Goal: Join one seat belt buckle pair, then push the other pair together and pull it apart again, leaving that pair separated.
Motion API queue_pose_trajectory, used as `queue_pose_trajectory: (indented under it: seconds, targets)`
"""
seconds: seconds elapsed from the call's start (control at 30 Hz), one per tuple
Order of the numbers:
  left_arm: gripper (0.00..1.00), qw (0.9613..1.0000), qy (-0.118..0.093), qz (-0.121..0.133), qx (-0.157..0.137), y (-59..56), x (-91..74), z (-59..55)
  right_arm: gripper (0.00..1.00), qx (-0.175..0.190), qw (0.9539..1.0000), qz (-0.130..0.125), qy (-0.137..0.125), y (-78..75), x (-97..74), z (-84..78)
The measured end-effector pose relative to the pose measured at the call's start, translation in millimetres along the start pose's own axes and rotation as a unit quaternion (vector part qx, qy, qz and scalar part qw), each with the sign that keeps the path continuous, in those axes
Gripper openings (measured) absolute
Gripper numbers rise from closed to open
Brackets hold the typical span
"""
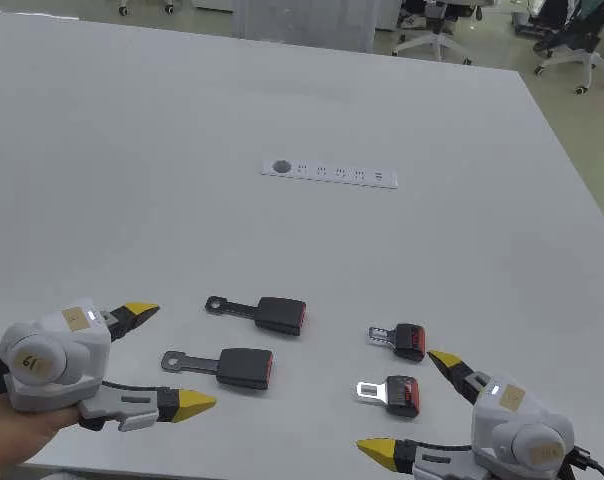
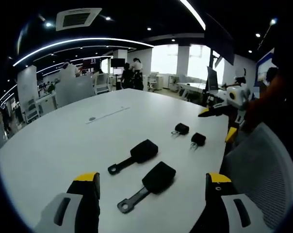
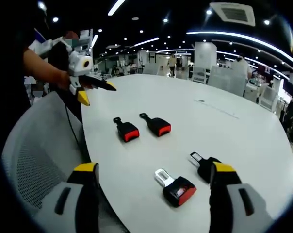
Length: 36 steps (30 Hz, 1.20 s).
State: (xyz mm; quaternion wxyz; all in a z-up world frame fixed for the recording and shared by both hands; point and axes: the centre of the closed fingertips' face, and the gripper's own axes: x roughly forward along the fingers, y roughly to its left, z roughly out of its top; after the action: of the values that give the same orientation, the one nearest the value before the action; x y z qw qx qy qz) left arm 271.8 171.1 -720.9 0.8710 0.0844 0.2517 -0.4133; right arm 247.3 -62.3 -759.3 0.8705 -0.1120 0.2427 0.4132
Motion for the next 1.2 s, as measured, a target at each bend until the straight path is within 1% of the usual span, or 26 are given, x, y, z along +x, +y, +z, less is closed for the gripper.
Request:
queue_pose_trajectory:
  seconds: [0.53, 0.9, 1.2]
  targets:
    - [0.92, 1.0, 0.004, -0.001, -0.002, -7.1, -3.2, -5.1, 0.97, 0.002, 1.0, 0.005, 0.003, 6.0, -0.5, -4.6]
    - [0.92, 1.0, 0.002, 0.005, -0.004, -4.8, -4.9, -5.4, 0.96, 0.001, 1.0, 0.008, 0.0, 5.9, 1.4, -1.7]
    - [0.92, 0.9999, 0.004, 0.009, -0.01, -4.0, -5.8, -9.2, 0.96, 0.003, 1.0, 0.009, 0.002, 5.6, 2.4, -3.0]
